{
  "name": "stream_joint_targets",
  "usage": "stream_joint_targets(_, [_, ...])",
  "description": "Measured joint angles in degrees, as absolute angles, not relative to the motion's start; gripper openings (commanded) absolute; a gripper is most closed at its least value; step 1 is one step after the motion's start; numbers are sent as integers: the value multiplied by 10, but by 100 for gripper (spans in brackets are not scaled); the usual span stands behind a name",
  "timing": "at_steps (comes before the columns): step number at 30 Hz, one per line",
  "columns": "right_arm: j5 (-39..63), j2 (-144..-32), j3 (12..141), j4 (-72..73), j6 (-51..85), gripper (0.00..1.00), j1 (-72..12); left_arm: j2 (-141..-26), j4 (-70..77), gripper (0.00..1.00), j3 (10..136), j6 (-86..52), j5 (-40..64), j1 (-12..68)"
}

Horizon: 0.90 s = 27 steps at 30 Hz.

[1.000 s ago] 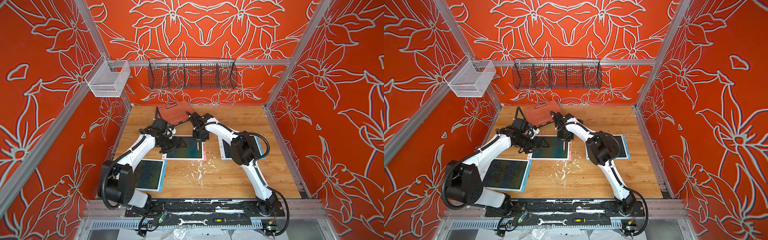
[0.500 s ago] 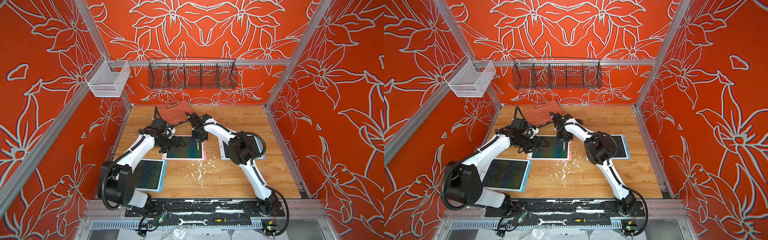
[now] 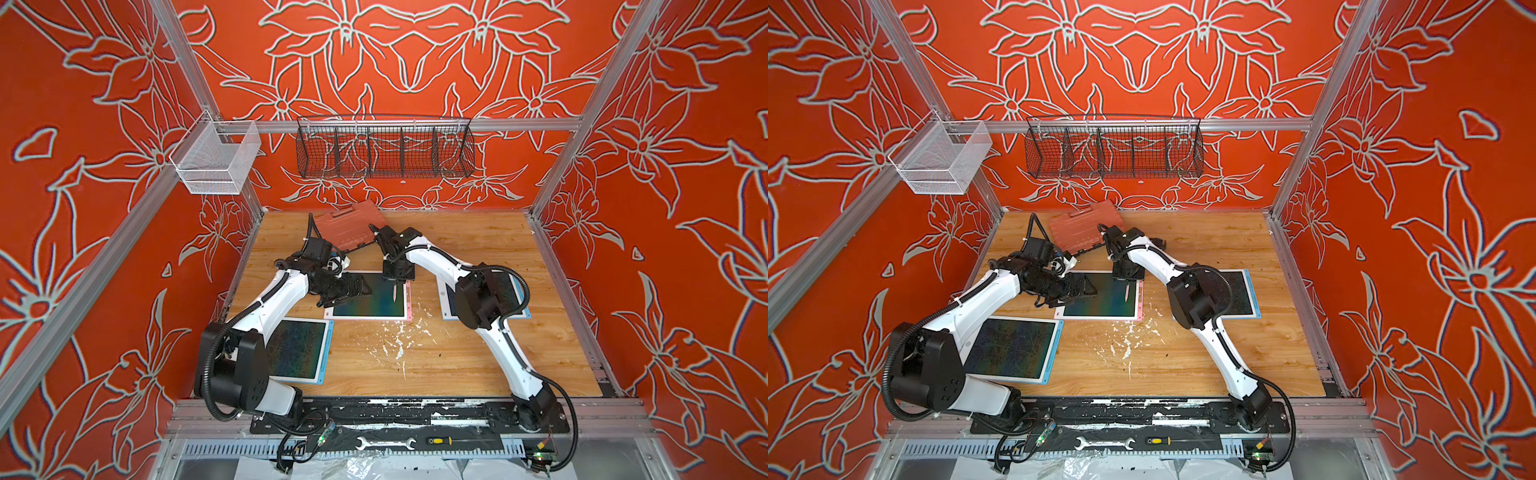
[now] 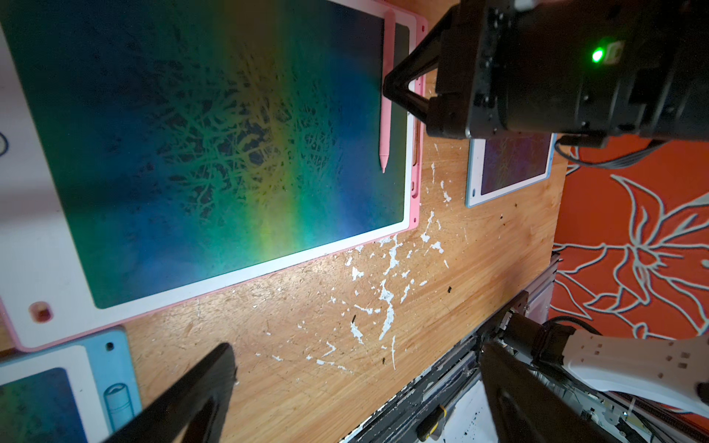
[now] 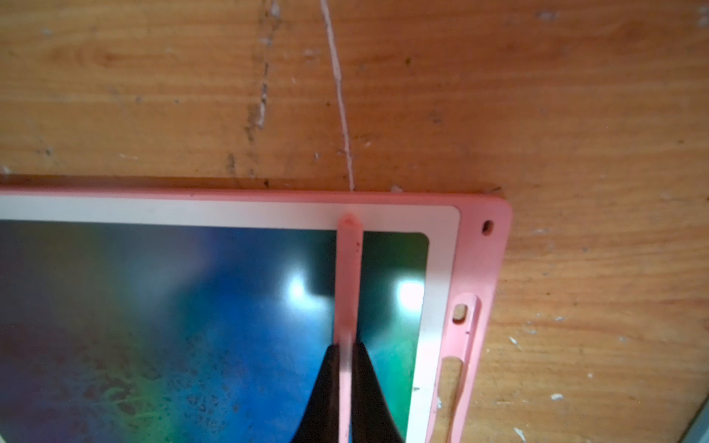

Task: Place the stylus back onto the writing tablet
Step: Pick up the stylus from the writing tablet.

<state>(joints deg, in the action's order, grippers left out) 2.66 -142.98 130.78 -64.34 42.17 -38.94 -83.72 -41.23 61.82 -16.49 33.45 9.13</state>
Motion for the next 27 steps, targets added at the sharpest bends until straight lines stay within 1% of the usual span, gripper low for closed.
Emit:
stream_joint_targets(5, [22, -1430, 1308, -648, 421, 8, -390, -837, -411, 97, 618, -165, 336, 90])
stream_joint_targets(10, [19, -1430, 1309, -654, 419, 12, -390, -837, -410, 97, 618, -165, 337, 90])
stream_joint_targets(12, [19, -1430, 1309, -655, 418, 15, -390, -837, -409, 97, 618, -165, 338, 90])
stream_joint_targets(15, [19, -1431, 1309, -656, 416, 16, -390, -837, -409, 97, 617, -165, 338, 90])
stream_joint_targets(20, [19, -1435, 1310, -658, 416, 15, -391, -835, -407, 97, 610, -165, 338, 90])
stream_joint_targets(27, [19, -1436, 1313, -661, 414, 9, -391, -831, -405, 98, 609, -165, 338, 90])
